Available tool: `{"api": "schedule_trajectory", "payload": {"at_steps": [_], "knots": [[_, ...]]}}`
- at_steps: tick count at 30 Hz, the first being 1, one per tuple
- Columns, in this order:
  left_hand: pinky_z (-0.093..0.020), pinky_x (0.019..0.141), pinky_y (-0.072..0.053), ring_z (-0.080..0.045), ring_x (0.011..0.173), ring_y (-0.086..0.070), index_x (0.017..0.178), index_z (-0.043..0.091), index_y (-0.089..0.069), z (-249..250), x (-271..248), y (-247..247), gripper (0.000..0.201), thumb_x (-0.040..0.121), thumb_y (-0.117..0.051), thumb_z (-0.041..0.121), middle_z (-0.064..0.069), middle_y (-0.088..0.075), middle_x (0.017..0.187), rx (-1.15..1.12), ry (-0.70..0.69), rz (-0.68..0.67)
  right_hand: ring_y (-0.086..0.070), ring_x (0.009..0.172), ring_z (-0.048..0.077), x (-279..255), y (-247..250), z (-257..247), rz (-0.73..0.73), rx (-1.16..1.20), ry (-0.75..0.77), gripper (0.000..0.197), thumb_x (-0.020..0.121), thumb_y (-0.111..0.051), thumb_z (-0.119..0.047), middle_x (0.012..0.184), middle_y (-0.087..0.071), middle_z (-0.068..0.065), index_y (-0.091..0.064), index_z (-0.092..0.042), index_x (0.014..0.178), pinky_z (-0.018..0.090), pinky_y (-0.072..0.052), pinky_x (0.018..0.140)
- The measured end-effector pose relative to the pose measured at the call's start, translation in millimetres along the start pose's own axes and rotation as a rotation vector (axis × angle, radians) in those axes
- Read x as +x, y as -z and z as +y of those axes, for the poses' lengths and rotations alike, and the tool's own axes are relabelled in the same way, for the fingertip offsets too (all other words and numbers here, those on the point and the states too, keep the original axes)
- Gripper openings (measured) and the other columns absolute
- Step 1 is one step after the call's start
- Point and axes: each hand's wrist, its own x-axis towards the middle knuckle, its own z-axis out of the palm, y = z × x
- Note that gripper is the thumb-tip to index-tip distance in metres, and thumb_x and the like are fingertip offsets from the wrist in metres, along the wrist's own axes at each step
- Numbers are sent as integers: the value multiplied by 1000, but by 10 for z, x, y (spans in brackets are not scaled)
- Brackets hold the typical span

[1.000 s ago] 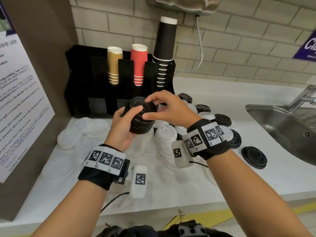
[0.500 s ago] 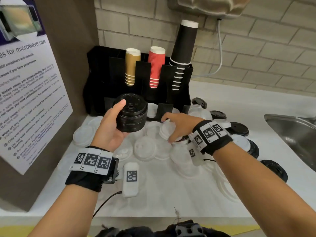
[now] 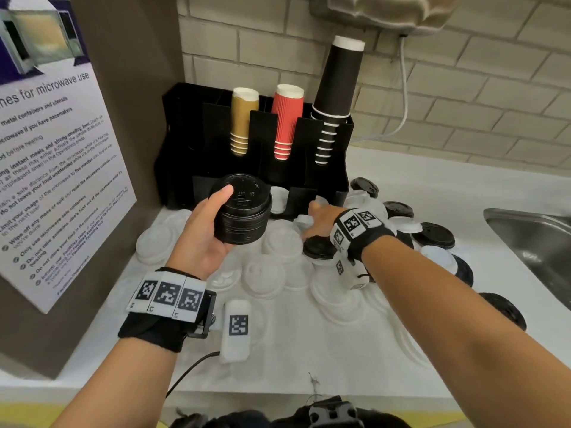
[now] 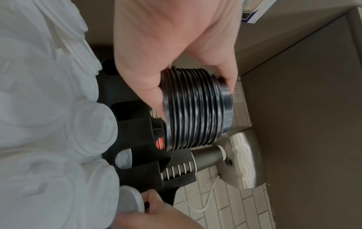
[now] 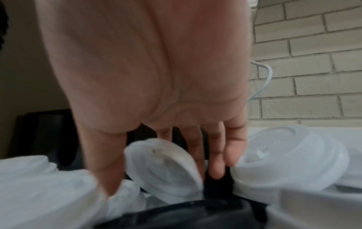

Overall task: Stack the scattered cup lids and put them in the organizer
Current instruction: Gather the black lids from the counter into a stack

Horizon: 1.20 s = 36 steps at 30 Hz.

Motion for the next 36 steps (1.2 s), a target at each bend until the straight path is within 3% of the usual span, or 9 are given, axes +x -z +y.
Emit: {"api": "schedule_trajectory", "payload": {"at_steps": [4, 6, 9, 11, 15, 20, 24, 30, 36], "knots": [[-40, 84, -57, -23, 109, -67, 131, 15, -55, -9, 2, 0, 67, 72, -73, 40, -6, -69, 121, -8, -2, -11, -56, 103, 29, -34, 77, -65, 205, 202, 167, 40, 91, -61, -24, 111, -55, 13, -44, -5, 122, 33, -45, 84], [-40, 84, -57, -23, 110, -67, 129, 16, -57, -21, -2, -21, 64, 72, -72, 40, -6, -69, 120, 0, -7, -31, -53, 101, 23, -80, 132, -103, 231, 315, 238, 54, 84, -72, -31, 108, -49, 6, -43, -8, 123, 30, -45, 84], [-39, 83, -57, -22, 111, -67, 128, 15, -58, -39, -18, -52, 62, 74, -71, 40, -6, -69, 122, 10, -11, -62, -52, 108, 20, -118, 195, -66, 84, 253, 214, 75, 72, -79, -45, 120, -50, 3, -44, -12, 131, 31, -46, 93], [-38, 80, -58, -22, 110, -67, 127, 15, -60, -44, -24, -60, 61, 73, -72, 41, -6, -69, 121, 3, -8, -63, -52, 107, 19, -109, 203, 13, -10, 84, 158, 75, 73, -77, -50, 127, -53, 5, -48, -13, 131, 28, -44, 88], [-34, 75, -59, -21, 107, -69, 97, 26, -79, -54, -42, -85, 27, 78, -68, 41, -3, -73, 112, 9, -12, -149, -49, 123, 24, -84, 109, 157, -166, -126, 44, 85, 75, -73, -55, 139, -49, 6, -41, -12, 140, 28, -38, 89], [-37, 77, -58, -21, 104, -70, 91, 28, -80, -70, -39, -73, 21, 87, -61, 37, 0, -75, 106, -18, -4, -180, -49, 123, 22, -72, 12, 252, -161, -99, 51, 82, 74, -73, -55, 141, -47, 3, -40, -20, 140, 25, -37, 88], [-37, 76, -58, -22, 103, -70, 90, 25, -80, -83, -35, -98, 27, 91, -55, 35, -1, -75, 104, -48, -10, -175, -51, 120, 23, -163, 156, 289, -127, 123, 56, 74, 78, -72, -50, 138, -49, 3, -39, -23, 139, 35, -42, 104], [-40, 78, -58, -26, 108, -68, 99, 20, -78, -127, -39, -132, 30, 91, -55, 38, -5, -73, 113, -90, 38, -197, -54, 99, 14, -611, 344, 351, 73, 636, 142, 47, 87, -65, -44, 113, -56, -1, -47, -32, 128, 24, -42, 78], [-45, 82, -58, -27, 111, -66, 126, 13, -61, -311, -78, -289, 45, 85, -61, 33, -8, -70, 118, -9, 102, -189, -62, 94, 5, -1070, 13, 91, 287, 1287, 339, 22, 93, -59, -26, 99, -62, -8, -62, -34, 113, 35, -53, 84]]}}
